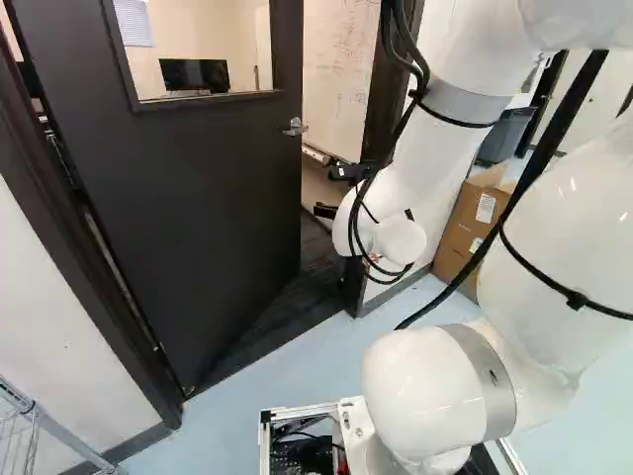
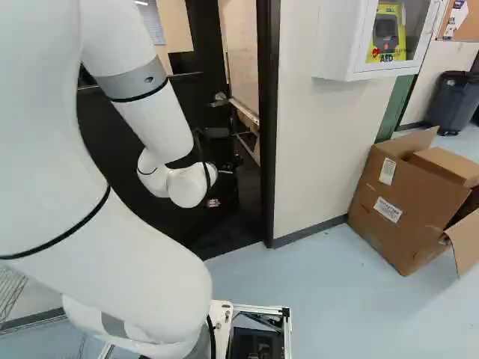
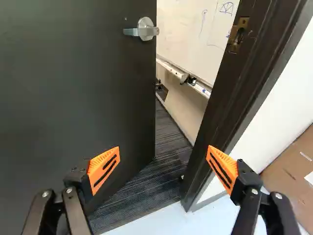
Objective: Open the door and move inside
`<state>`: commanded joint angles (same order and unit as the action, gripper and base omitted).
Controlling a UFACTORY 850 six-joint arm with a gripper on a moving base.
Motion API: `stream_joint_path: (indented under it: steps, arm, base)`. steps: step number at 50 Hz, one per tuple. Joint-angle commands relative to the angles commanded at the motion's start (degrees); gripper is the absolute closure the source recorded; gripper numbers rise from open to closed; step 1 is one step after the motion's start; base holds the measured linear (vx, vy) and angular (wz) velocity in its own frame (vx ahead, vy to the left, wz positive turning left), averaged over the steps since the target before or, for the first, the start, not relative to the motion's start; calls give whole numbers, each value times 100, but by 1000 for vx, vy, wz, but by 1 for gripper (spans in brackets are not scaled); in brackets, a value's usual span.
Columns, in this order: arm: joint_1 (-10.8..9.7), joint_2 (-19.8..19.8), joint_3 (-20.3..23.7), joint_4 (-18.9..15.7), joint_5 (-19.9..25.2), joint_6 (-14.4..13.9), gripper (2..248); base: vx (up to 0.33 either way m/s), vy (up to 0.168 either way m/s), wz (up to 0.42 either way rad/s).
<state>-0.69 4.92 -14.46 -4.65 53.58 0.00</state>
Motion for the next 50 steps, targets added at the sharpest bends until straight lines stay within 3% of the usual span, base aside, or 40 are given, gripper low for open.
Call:
stream_joint_path:
  steps: [50]
  arm:
    - [0,0,0,0,0,0,3]
  base:
    - [32,9,-5]
